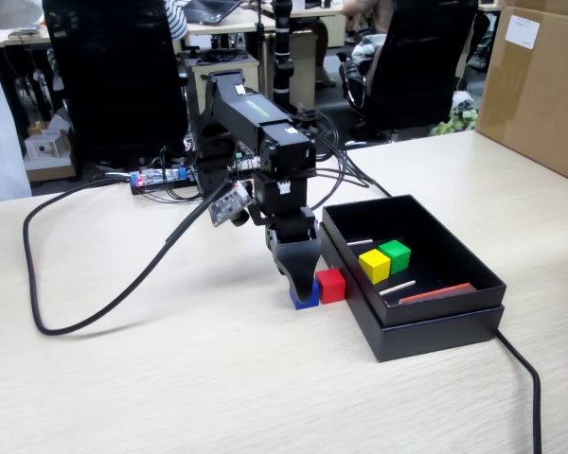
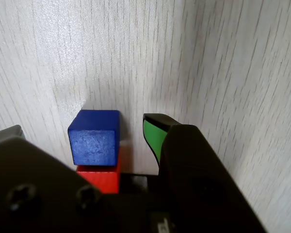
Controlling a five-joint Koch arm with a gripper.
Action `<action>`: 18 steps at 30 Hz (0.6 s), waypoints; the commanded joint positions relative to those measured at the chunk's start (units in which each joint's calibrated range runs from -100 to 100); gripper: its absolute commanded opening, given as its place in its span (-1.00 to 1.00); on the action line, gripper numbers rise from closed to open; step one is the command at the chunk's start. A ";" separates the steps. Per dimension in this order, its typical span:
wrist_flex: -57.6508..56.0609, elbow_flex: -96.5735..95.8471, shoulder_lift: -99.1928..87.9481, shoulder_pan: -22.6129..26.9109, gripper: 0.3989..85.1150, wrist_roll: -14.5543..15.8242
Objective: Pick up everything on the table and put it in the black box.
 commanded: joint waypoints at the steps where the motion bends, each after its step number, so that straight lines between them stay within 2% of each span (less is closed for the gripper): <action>1: -0.05 5.07 0.88 0.34 0.11 0.10; 6: -0.14 5.97 4.10 0.73 -0.04 0.54; 9: -0.14 6.70 5.47 0.93 -0.30 1.17; 10: -0.14 7.42 5.82 0.93 -0.48 1.47; 12: -0.14 7.78 5.93 0.88 -0.66 1.76; 15: -0.14 7.88 5.70 0.54 -0.78 1.76; 18: -0.14 7.06 3.29 -0.10 -0.79 1.81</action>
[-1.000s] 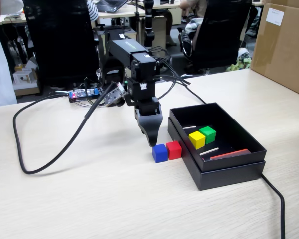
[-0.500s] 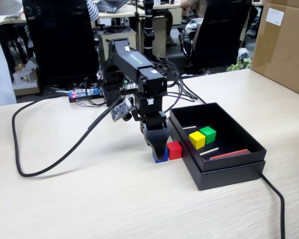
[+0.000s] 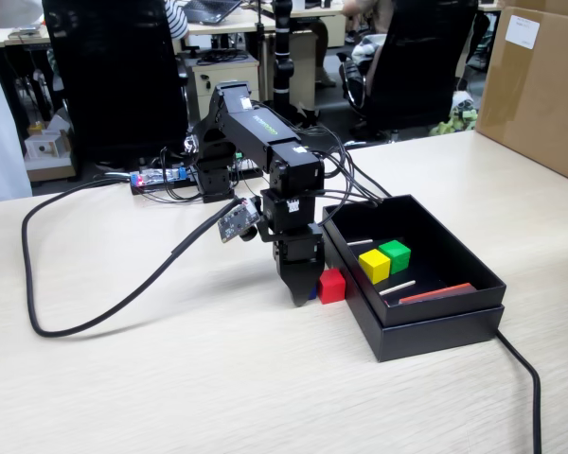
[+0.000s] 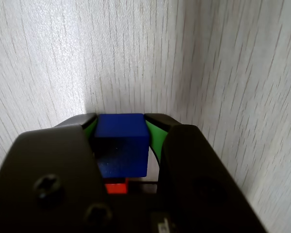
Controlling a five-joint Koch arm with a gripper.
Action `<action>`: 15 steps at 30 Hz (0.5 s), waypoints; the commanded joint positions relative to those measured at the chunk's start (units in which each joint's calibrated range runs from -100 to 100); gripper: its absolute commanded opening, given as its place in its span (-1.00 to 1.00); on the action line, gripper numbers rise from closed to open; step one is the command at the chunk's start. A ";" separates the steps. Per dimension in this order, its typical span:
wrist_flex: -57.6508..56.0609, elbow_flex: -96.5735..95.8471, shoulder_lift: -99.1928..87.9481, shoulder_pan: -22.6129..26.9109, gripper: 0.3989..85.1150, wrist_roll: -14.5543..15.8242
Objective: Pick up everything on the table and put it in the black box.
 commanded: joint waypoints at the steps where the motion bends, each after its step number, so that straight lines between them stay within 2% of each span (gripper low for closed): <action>1: -0.21 2.59 -5.76 -0.68 -0.79 0.20; 5: -0.21 -1.04 -19.42 -1.32 -0.79 -0.68; 8: -0.30 0.51 -32.04 0.24 -0.79 -1.86; 15: -0.30 11.57 -33.64 7.47 -0.79 -2.34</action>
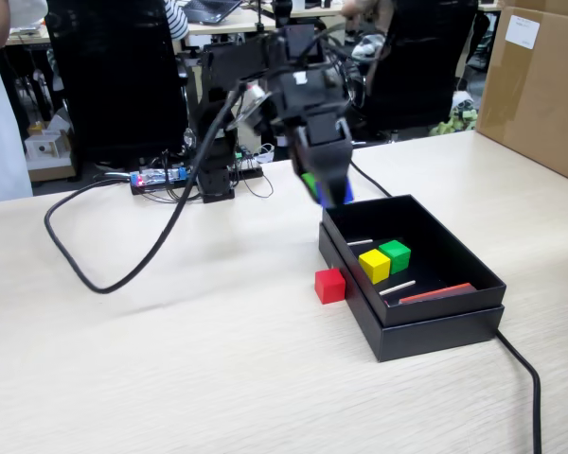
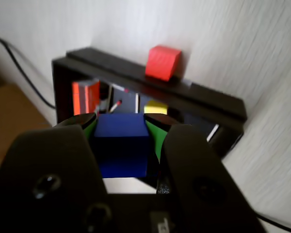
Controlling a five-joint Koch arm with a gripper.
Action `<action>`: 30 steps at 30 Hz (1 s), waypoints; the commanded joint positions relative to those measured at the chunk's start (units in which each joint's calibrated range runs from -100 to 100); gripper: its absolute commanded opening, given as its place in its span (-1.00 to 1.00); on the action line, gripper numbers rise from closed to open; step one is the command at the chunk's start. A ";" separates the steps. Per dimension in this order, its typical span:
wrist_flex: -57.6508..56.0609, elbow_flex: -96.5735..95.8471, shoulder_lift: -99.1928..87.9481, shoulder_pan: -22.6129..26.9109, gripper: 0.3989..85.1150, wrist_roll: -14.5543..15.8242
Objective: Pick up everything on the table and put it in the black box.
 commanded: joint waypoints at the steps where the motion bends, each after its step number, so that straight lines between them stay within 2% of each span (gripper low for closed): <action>1: -0.07 7.63 -0.47 3.42 -0.79 -0.54; 8: -0.07 13.34 15.83 7.42 -0.78 1.42; 13: -0.07 15.97 24.20 7.67 -0.78 2.44; 24: -0.50 16.43 30.29 7.67 -0.76 3.13; 25: -0.50 16.43 30.51 7.62 -0.71 3.17; 27: -1.10 15.70 30.63 7.62 -0.38 3.13; 29: -1.19 15.70 30.06 7.62 -0.34 3.13; 30: -1.19 15.43 29.60 7.57 -0.24 3.13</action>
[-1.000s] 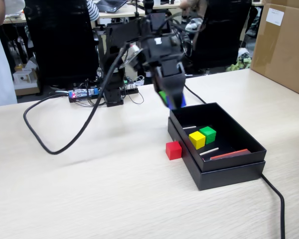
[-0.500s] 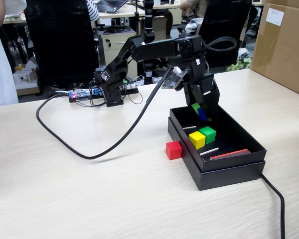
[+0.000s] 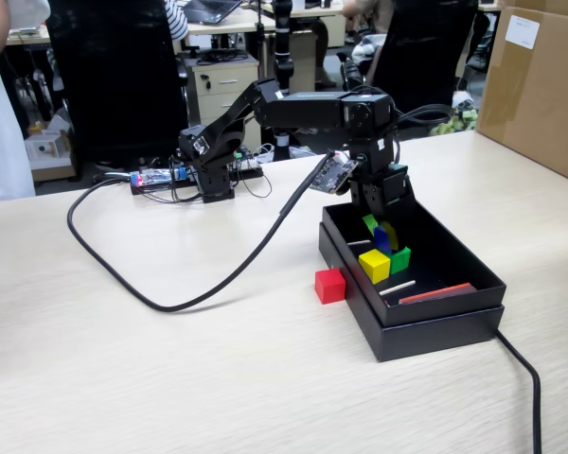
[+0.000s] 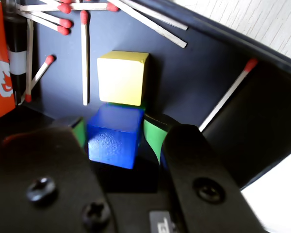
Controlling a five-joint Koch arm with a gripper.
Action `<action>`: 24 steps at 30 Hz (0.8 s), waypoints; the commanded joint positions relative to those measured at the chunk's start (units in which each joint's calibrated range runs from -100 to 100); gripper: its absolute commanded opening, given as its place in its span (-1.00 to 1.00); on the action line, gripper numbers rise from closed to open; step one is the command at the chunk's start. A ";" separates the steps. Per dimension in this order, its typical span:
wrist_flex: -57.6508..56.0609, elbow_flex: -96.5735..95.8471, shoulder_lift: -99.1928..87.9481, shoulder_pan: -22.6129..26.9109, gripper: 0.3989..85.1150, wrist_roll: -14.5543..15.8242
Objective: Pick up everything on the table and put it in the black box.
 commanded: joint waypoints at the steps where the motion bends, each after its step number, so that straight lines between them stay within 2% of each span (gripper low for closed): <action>1: -1.05 4.57 -3.08 0.24 -0.17 -0.05; 2: -1.56 4.02 -4.23 0.20 -0.06 -0.05; 4: -2.77 2.94 -7.33 0.05 0.01 -0.05; 12: -2.95 -11.03 -35.67 -3.37 0.06 -1.51; 15: -2.95 -17.55 -43.82 -6.45 0.06 -2.83; 20: -2.95 -24.26 -46.80 -10.50 0.06 -3.66; 24: -2.77 -24.63 -40.95 -11.48 0.12 -3.52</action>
